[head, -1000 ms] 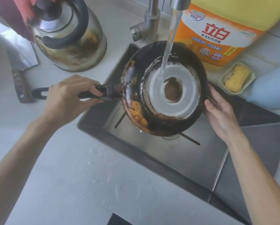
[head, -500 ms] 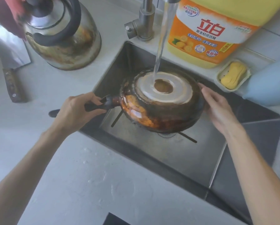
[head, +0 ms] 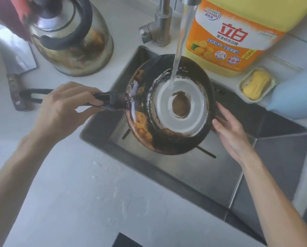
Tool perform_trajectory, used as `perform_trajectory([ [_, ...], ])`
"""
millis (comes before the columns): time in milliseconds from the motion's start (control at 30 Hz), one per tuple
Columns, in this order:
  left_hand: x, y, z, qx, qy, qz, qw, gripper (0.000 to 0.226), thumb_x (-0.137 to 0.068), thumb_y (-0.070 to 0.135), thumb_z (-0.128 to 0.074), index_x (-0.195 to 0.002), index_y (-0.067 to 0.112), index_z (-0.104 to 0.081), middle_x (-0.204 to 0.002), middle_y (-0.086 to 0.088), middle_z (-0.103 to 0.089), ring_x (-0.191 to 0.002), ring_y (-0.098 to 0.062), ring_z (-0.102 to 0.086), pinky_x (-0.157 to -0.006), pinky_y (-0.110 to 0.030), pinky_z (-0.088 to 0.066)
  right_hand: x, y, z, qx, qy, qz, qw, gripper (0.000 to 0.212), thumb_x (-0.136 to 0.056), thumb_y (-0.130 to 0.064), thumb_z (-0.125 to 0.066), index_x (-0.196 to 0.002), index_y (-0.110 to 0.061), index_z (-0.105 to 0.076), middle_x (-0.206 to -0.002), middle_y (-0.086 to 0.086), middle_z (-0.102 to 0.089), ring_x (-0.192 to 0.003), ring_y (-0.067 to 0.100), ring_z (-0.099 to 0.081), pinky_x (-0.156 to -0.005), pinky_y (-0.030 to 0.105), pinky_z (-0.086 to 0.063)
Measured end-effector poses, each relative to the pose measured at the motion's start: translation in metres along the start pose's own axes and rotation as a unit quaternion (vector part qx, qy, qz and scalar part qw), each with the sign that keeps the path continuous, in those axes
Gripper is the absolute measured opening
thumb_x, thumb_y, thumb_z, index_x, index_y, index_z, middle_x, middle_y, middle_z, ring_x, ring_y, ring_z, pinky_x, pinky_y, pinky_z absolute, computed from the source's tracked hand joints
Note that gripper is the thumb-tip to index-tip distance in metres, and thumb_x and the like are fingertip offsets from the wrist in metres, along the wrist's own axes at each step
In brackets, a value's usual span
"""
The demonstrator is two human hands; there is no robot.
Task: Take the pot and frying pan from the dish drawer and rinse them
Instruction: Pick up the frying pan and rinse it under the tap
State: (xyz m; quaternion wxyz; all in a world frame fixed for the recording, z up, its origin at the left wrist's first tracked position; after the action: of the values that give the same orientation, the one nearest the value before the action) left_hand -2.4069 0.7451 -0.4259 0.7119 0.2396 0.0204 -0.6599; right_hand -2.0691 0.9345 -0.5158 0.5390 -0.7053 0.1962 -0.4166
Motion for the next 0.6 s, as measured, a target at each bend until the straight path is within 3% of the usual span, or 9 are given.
perform_trajectory([
  [100, -0.005, 0.000, -0.004, -0.011, -0.009, -0.008, 1.000, 0.020, -0.087, 0.024, -0.067, -0.082, 0.004, -0.069, -0.096, -0.009, -0.073, -0.080, -0.034, -0.064, -0.069, -0.044, -0.052, 0.004, 0.000, 0.003, -0.008, 0.013, -0.003, 1.000, 0.052, -0.087, -0.011, -0.053, -0.137, -0.022, -0.044, -0.112, -0.009, -0.071, -0.113, 0.009, -0.060, -0.097, 0.021, -0.047],
  [200, 0.003, 0.002, -0.011, 0.010, -0.009, 0.007, 1.000, 0.025, -0.087, 0.026, -0.064, -0.084, 0.002, -0.068, -0.095, -0.009, -0.072, -0.079, -0.033, -0.064, -0.068, -0.043, -0.053, 0.005, -0.006, 0.007, 0.004, 0.012, 0.001, 1.000, 0.055, -0.087, -0.018, -0.054, -0.141, -0.016, -0.043, -0.112, -0.007, -0.070, -0.115, 0.011, -0.059, -0.100, 0.023, -0.045],
  [233, 0.007, 0.002, -0.013, 0.021, -0.008, 0.015, 1.000, 0.024, -0.087, 0.027, -0.064, -0.086, 0.003, -0.068, -0.095, -0.004, -0.072, -0.080, -0.033, -0.064, -0.067, -0.044, -0.053, 0.004, -0.009, 0.008, 0.011, 0.009, 0.002, 1.000, 0.057, -0.087, -0.020, -0.055, -0.142, -0.015, -0.042, -0.116, -0.007, -0.069, -0.118, 0.012, -0.058, -0.101, 0.024, -0.045],
  [333, 0.015, 0.002, -0.017, 0.051, -0.003, 0.045, 0.998, 0.019, -0.085, 0.032, -0.064, -0.095, 0.016, -0.063, -0.101, 0.035, -0.057, -0.084, -0.023, -0.063, -0.063, -0.043, -0.054, 0.005, -0.015, 0.009, 0.054, 0.011, 0.008, 0.998, 0.066, -0.080, -0.040, -0.060, -0.140, -0.019, -0.044, -0.128, -0.013, -0.061, -0.125, 0.005, -0.051, -0.101, 0.020, -0.044],
  [367, 0.017, 0.001, -0.018, 0.051, -0.004, 0.051, 0.997, 0.019, -0.085, 0.035, -0.064, -0.097, 0.020, -0.062, -0.100, 0.038, -0.054, -0.084, -0.021, -0.063, -0.062, -0.041, -0.053, 0.007, -0.016, 0.010, 0.070, 0.018, 0.017, 0.997, 0.066, -0.078, -0.048, -0.061, -0.137, -0.023, -0.047, -0.130, -0.016, -0.059, -0.127, 0.003, -0.049, -0.101, 0.018, -0.043],
  [433, 0.017, 0.000, -0.019, 0.045, -0.013, 0.056, 0.997, 0.023, -0.085, 0.038, -0.061, -0.099, 0.019, -0.062, -0.095, 0.021, -0.063, -0.077, -0.025, -0.064, -0.058, -0.039, -0.052, 0.010, -0.016, 0.011, 0.091, 0.034, 0.032, 0.995, 0.058, -0.077, -0.059, -0.060, -0.129, -0.034, -0.053, -0.132, -0.018, -0.057, -0.129, 0.001, -0.046, -0.104, 0.020, -0.040],
  [500, 0.014, 0.002, -0.020, 0.032, -0.026, 0.052, 0.998, 0.027, -0.086, 0.039, -0.058, -0.100, 0.016, -0.063, -0.084, 0.001, -0.067, -0.068, -0.028, -0.064, -0.054, -0.037, -0.050, 0.012, -0.014, 0.014, 0.082, 0.052, 0.043, 0.994, 0.046, -0.084, -0.054, -0.055, -0.124, -0.033, -0.058, -0.132, -0.015, -0.058, -0.129, 0.003, -0.047, -0.109, 0.026, -0.036],
  [600, 0.008, 0.004, -0.022, 0.037, -0.049, 0.071, 0.996, 0.031, -0.086, 0.044, -0.051, -0.102, 0.018, -0.059, -0.080, -0.002, -0.069, -0.061, -0.029, -0.062, -0.054, -0.036, -0.049, 0.014, -0.015, 0.019, 0.112, 0.097, 0.058, 0.987, 0.029, -0.093, -0.044, -0.048, -0.111, -0.031, -0.066, -0.110, -0.014, -0.069, -0.104, 0.005, -0.059, -0.095, 0.026, -0.043],
])
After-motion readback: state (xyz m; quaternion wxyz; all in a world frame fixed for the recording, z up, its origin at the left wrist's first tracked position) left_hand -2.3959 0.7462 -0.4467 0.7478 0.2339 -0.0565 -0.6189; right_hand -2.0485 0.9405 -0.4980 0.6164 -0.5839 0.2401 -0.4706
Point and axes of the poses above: each hand's wrist, its own x-axis away from the middle knuckle, its own z-axis out of the back of the hand, y = z × x, the point moved 3 cm from there along -x, towards the middle knuckle
